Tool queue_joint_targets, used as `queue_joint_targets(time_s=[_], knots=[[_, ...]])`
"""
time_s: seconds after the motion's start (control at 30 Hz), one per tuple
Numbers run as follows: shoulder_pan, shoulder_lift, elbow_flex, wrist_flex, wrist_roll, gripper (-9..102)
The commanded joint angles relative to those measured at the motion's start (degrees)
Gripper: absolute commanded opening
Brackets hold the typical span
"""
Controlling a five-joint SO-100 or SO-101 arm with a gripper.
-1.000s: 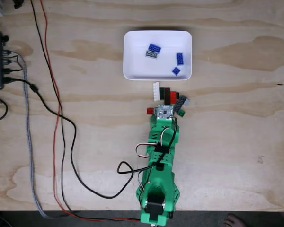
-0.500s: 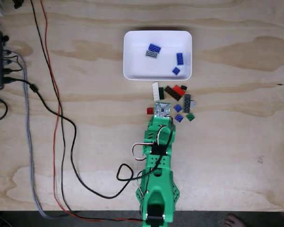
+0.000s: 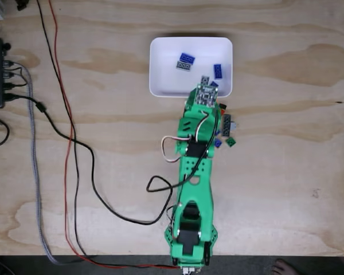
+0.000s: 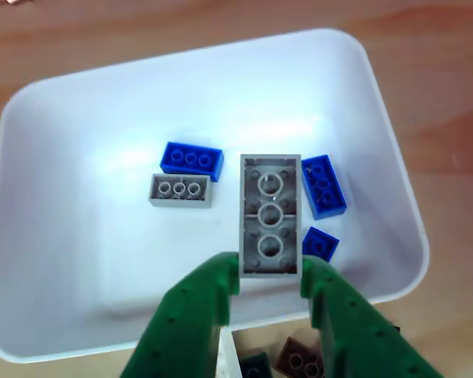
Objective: Put all lego bricks in the bin.
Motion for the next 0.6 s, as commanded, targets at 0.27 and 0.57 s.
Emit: queue_joint_targets(time_s=[0.27,0.57], knots=[[1.0,-1.8,-5.2,-6.0,6.4,44],[-15.2,42.0,14.0,27.6,9.1,33]])
